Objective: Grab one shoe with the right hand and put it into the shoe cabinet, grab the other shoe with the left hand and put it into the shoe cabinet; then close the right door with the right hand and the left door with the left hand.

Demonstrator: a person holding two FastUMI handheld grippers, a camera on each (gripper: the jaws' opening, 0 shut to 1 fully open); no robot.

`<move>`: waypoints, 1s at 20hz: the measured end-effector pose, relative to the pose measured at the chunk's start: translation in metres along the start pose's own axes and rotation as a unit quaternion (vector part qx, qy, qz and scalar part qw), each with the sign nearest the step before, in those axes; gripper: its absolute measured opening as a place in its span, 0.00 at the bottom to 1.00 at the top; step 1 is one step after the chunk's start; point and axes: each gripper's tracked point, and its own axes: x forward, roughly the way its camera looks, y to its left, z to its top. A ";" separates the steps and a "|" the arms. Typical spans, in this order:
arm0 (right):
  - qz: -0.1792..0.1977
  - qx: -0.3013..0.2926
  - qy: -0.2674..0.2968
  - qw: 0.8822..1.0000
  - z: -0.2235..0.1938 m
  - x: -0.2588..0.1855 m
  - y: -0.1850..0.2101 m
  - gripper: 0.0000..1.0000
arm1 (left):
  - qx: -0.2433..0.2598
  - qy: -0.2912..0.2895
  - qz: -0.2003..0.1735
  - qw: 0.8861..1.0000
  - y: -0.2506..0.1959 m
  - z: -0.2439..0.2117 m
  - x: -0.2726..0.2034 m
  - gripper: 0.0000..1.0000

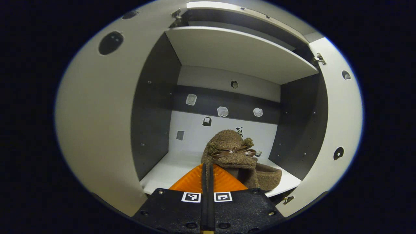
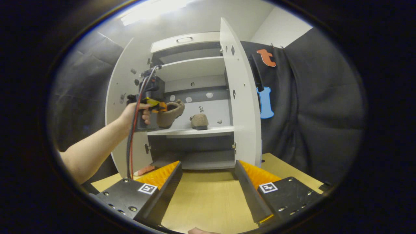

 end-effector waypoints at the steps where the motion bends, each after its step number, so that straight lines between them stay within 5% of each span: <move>1: 0.002 -0.001 0.002 1.000 -0.001 0.001 0.003 0.98 | 0.012 -0.008 0.003 1.000 -0.001 0.004 0.011 0.01; 7: 0.006 -0.005 0.006 1.000 -0.004 -0.001 0.008 0.98 | 0.035 -0.044 0.006 0.998 -0.004 0.018 0.050 0.00; 16: 0.002 -0.007 0.010 1.000 -0.003 -0.001 0.008 0.98 | 0.001 0.022 0.040 0.999 0.035 -0.039 0.080 0.01; 20: 0.008 -0.007 0.010 1.000 -0.003 -0.001 0.016 0.98 | 0.023 -0.008 0.054 0.998 0.043 -0.021 0.074 0.15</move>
